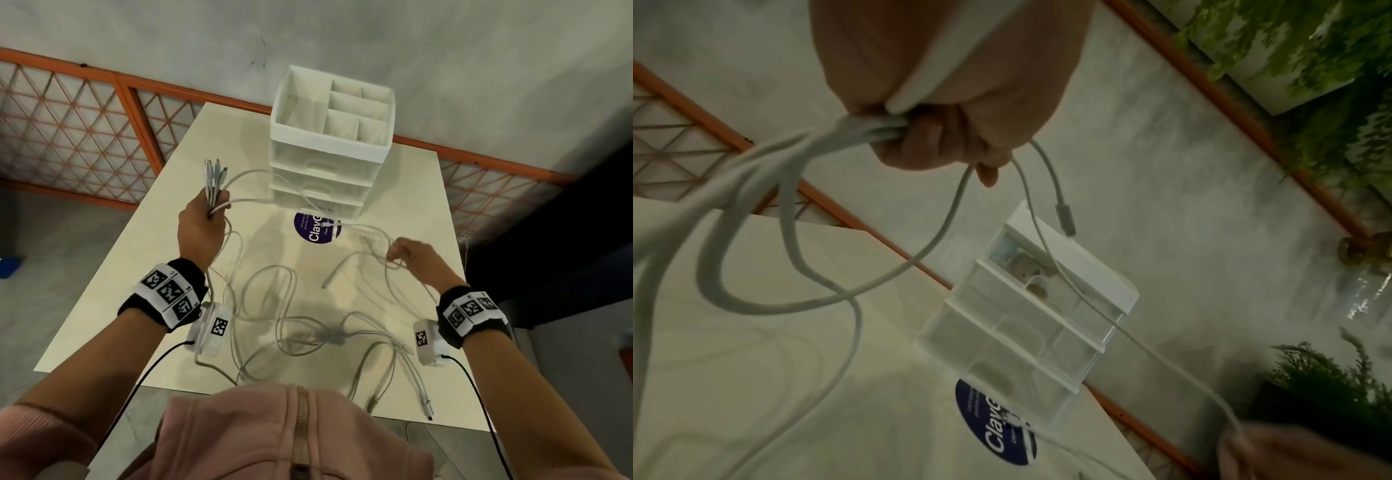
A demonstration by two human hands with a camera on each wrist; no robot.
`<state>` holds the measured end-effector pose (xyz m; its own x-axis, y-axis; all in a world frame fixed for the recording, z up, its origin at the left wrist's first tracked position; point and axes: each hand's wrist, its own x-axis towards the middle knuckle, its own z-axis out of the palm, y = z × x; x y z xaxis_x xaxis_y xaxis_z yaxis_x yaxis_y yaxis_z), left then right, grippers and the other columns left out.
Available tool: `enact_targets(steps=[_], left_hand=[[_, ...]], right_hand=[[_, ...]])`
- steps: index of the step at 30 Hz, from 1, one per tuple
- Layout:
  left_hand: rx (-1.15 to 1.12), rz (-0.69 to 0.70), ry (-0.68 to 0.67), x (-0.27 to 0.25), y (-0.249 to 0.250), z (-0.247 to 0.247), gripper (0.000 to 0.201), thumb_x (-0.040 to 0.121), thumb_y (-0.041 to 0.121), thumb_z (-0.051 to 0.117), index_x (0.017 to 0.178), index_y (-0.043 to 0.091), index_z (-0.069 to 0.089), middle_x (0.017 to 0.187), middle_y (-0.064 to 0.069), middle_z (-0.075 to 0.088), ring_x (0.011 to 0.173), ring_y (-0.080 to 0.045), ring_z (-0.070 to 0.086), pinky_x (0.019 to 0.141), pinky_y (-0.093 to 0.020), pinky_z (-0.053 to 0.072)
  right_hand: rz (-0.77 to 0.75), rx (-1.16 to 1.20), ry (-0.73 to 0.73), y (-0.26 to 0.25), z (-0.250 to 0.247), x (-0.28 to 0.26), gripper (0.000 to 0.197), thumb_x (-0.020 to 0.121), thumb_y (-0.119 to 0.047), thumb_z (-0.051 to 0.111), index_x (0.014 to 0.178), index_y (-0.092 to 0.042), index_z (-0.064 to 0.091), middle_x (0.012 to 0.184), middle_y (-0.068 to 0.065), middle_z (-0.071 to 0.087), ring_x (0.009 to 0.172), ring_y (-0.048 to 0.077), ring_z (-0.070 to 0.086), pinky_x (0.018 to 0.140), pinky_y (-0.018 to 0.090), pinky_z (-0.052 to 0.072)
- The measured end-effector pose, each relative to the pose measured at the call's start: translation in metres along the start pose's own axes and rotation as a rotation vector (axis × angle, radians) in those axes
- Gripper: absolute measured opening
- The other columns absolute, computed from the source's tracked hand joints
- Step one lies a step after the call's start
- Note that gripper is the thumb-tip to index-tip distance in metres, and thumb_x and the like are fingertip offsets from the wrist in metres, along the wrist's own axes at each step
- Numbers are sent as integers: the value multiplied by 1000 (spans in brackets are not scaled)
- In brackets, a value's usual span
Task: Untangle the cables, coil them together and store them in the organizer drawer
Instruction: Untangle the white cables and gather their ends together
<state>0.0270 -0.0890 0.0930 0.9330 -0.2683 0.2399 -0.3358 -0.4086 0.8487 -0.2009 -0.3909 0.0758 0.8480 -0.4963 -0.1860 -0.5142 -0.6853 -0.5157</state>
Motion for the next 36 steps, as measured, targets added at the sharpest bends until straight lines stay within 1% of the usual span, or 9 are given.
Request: enact_targets(steps=[3,11,16,19,23,27,29,31,36], left_hand=[[9,49,-124,-4,-6,2,22,95,21,54,92,4,67,82,-7,66,81,-29,62,67,-26,38],[80,19,-221,-7,-13,-7,22,95,22,54,90,6,68,72,-7,55,66,-26,48,63,-26,32],[76,12,-329,-6,-12,-4,26,94,27,56,90,7,72,83,-6,64,80,-27,55,65,-22,40],[31,-67,-494,-3,-17,-4,30,91,29,59,67,16,72,66,16,66,68,-4,53,53,-3,35],[151,-175,-827,-4,-22,-9,42,69,67,66,56,28,76,63,-1,68,65,-1,55,66,-13,37],[204,-188,-993,-12,-16,-2,9,79,27,74,81,19,79,49,25,61,61,9,55,63,-10,37],[162,-170,-959,-13,-17,3,15,82,21,70,69,22,79,65,28,68,83,10,61,82,-17,43],[164,-170,-909,-12,-15,6,35,86,25,66,52,30,72,80,21,71,100,-10,65,92,-31,45],[121,-152,-843,-17,-1,11,37,83,47,63,61,17,64,68,-7,54,67,-20,47,68,-31,37]], right_hand=[[-98,219,172,-18,-29,-1,23,99,-19,45,84,-16,63,63,-2,57,57,-5,55,66,14,40],[-143,538,196,-29,-62,-33,35,99,-27,45,104,-3,70,50,-12,29,48,3,25,48,10,26],[56,300,-320,-18,-40,-43,30,90,-41,59,82,-19,79,57,20,52,62,12,47,69,18,35],[153,84,-702,-7,-10,-47,24,84,-45,65,77,-27,79,49,0,43,50,12,37,57,22,31],[263,-226,-958,11,49,-56,14,78,-35,71,68,-26,76,51,-9,61,50,4,54,57,18,42],[231,-225,-883,16,61,-39,11,71,-17,77,63,-23,71,54,-9,63,54,5,56,55,20,45],[166,-190,-728,3,50,-20,12,73,-20,78,68,-18,68,61,-7,60,56,4,52,55,18,40],[103,-170,-542,-11,43,0,13,77,-21,76,77,-12,66,68,-4,58,65,10,52,56,17,36],[-69,-173,-236,-27,71,36,32,84,-5,64,116,-6,60,115,17,59,105,28,54,92,39,44]])
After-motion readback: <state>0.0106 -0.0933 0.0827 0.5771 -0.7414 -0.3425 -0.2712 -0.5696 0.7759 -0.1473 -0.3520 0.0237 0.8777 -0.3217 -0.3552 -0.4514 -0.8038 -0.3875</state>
